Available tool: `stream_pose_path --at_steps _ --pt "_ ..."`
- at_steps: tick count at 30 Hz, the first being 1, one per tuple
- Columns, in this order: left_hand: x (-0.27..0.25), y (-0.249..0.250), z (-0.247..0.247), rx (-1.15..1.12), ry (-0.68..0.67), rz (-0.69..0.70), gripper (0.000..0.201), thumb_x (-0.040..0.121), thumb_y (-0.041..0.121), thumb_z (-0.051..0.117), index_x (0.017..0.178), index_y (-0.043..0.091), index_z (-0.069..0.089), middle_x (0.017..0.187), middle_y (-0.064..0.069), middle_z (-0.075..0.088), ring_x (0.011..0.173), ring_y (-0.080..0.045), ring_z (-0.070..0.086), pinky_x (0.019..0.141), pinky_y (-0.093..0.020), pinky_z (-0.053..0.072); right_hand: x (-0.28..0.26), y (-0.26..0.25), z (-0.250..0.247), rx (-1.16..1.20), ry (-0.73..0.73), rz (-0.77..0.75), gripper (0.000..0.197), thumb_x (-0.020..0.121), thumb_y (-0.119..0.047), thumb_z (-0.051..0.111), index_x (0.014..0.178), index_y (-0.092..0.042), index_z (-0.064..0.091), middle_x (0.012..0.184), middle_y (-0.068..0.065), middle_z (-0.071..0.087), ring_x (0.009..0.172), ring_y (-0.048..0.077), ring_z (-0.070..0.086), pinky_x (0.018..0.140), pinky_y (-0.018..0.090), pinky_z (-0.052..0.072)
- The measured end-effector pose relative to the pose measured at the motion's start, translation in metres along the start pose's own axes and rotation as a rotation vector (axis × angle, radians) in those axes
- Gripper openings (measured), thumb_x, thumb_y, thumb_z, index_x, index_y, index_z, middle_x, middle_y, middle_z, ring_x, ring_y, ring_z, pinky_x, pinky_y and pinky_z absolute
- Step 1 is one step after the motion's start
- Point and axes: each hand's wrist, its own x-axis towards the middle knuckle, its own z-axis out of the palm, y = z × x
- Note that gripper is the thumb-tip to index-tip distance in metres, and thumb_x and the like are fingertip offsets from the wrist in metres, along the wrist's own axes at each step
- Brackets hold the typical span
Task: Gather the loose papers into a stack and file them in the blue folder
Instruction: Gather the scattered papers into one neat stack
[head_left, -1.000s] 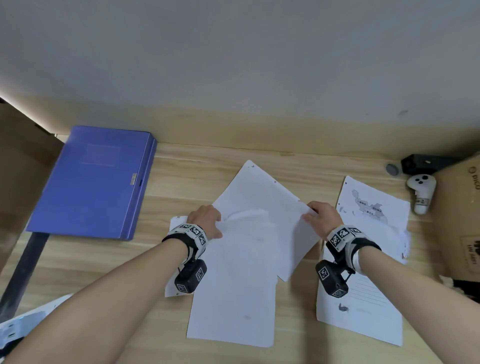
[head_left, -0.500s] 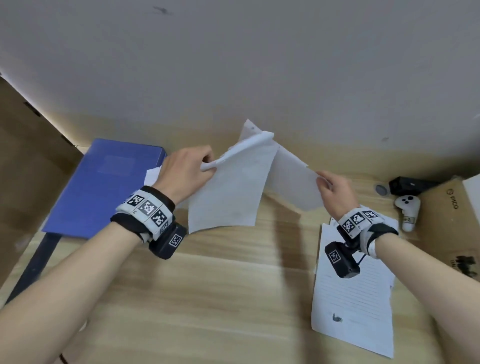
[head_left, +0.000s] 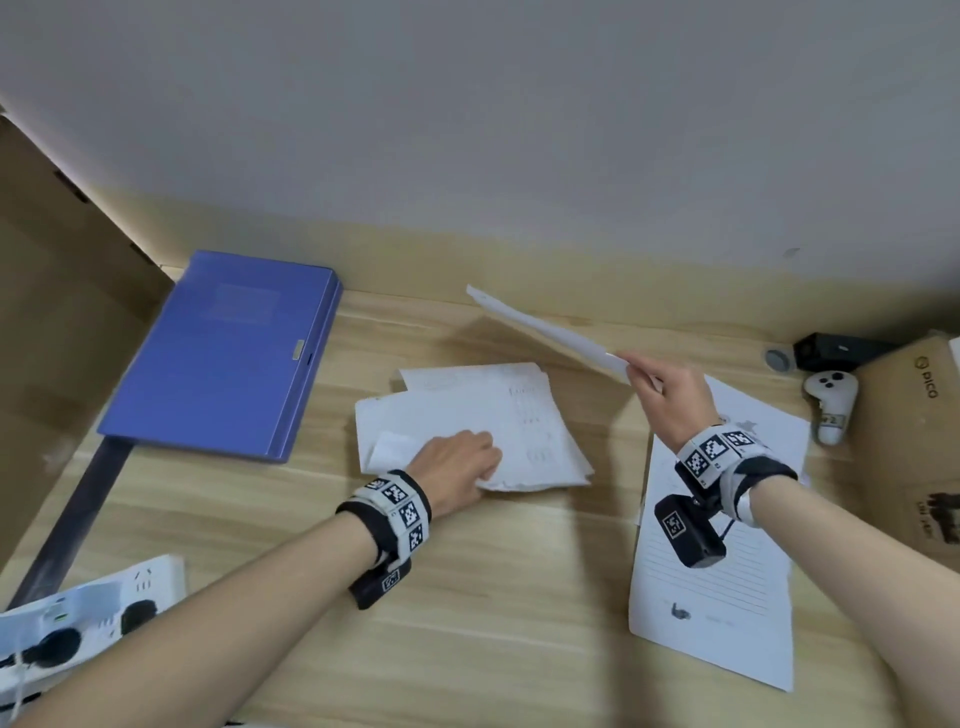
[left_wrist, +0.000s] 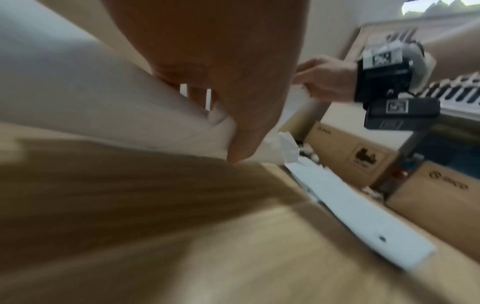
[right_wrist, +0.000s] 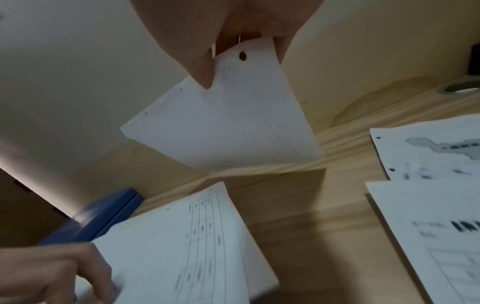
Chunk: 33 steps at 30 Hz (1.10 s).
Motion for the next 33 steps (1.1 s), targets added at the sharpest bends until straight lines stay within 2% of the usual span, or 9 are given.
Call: stream_pose_path --at_steps 3,9,11,15,17,22,26,29,33 --pt "-0.011 0.009 0.034 0.024 -0.097 0.036 0.019 0.082 0.007 0.057 0.091 0.021 0.049 0.101 0.0 0.051 0.084 -0.02 0.044 0.063 -0.033 0.03 -0.016 0.01 0.017 -0.03 -0.064 -0.04 0.031 0.098 -0.015 0.052 0.122 -0.022 0.069 0.125 0.0 0.068 0.117 0.02 0.062 0.099 0.037 0.049" --pt "-0.022 0.024 0.073 -0.014 -0.166 0.053 0.015 0.085 0.011 0.059 0.098 0.017 0.054 0.107 -0.002 0.052 0.096 -0.026 0.052 0.064 -0.036 0.037 -0.058 0.021 0.059 -0.255 -0.264 -0.167 0.028 0.093 -0.017 0.059 0.119 -0.018 0.07 0.127 0.0 0.067 0.109 0.028 0.059 0.083 0.032 0.043" --pt "-0.022 0.024 0.077 -0.045 -0.175 0.041 0.023 0.084 0.024 0.065 0.104 0.016 0.055 0.112 -0.001 0.051 0.101 -0.025 0.05 0.065 -0.035 0.037 -0.071 0.027 0.073 -0.273 -0.338 -0.159 0.026 0.092 -0.017 0.061 0.117 -0.018 0.07 0.127 0.0 0.065 0.11 0.028 0.058 0.083 0.034 0.045" --pt "-0.019 0.019 0.076 -0.054 -0.277 0.021 0.069 0.071 0.061 0.071 0.122 0.019 0.054 0.124 0.001 0.047 0.109 -0.021 0.047 0.079 -0.04 0.047 -0.083 0.037 0.094 -0.278 -0.484 -0.076 0.029 0.091 -0.015 0.059 0.118 -0.016 0.069 0.131 0.001 0.061 0.116 0.025 0.057 0.089 0.034 0.046" --pt "-0.02 0.017 0.073 -0.08 -0.292 0.011 0.07 0.074 0.067 0.065 0.124 0.02 0.054 0.127 0.002 0.048 0.112 -0.021 0.048 0.085 -0.04 0.046 -0.083 0.038 0.098 -0.247 -0.511 -0.045 0.026 0.092 -0.017 0.058 0.116 -0.015 0.07 0.128 0.002 0.061 0.114 0.024 0.059 0.089 0.033 0.047" --pt "-0.016 0.004 0.061 -0.17 -0.166 -0.082 0.043 0.094 0.048 0.053 0.127 0.021 0.055 0.129 0.002 0.054 0.116 -0.021 0.052 0.089 -0.037 0.044 -0.063 0.038 0.093 -0.2 -0.52 0.035 0.023 0.095 -0.022 0.056 0.11 -0.017 0.071 0.115 0.0 0.066 0.1 0.018 0.062 0.085 0.033 0.049" --pt "-0.01 -0.018 0.053 -0.227 -0.019 -0.26 0.033 0.096 0.035 0.053 0.125 0.021 0.055 0.124 0.002 0.057 0.116 -0.021 0.054 0.088 -0.037 0.046 -0.027 0.045 0.074 -0.167 -0.422 0.117 0.022 0.094 -0.026 0.056 0.107 -0.017 0.072 0.113 0.0 0.07 0.092 0.016 0.063 0.078 0.031 0.049" --pt "0.003 -0.032 0.043 -0.247 0.044 -0.408 0.035 0.092 0.036 0.057 0.124 0.021 0.056 0.124 0.002 0.058 0.114 -0.023 0.058 0.085 -0.035 0.048 0.005 0.055 0.059 -0.2 -0.374 0.159 0.024 0.095 -0.025 0.055 0.108 -0.014 0.072 0.115 0.003 0.07 0.094 0.019 0.064 0.078 0.031 0.048" --pt "0.025 -0.041 0.035 -0.233 -0.063 -0.549 0.056 0.08 0.042 0.069 0.128 0.021 0.05 0.126 -0.001 0.049 0.118 -0.023 0.052 0.084 -0.036 0.045 0.043 0.07 0.056 -0.243 -0.345 0.199 0.029 0.093 -0.025 0.057 0.117 -0.013 0.067 0.122 0.006 0.066 0.104 0.024 0.062 0.08 0.031 0.046"
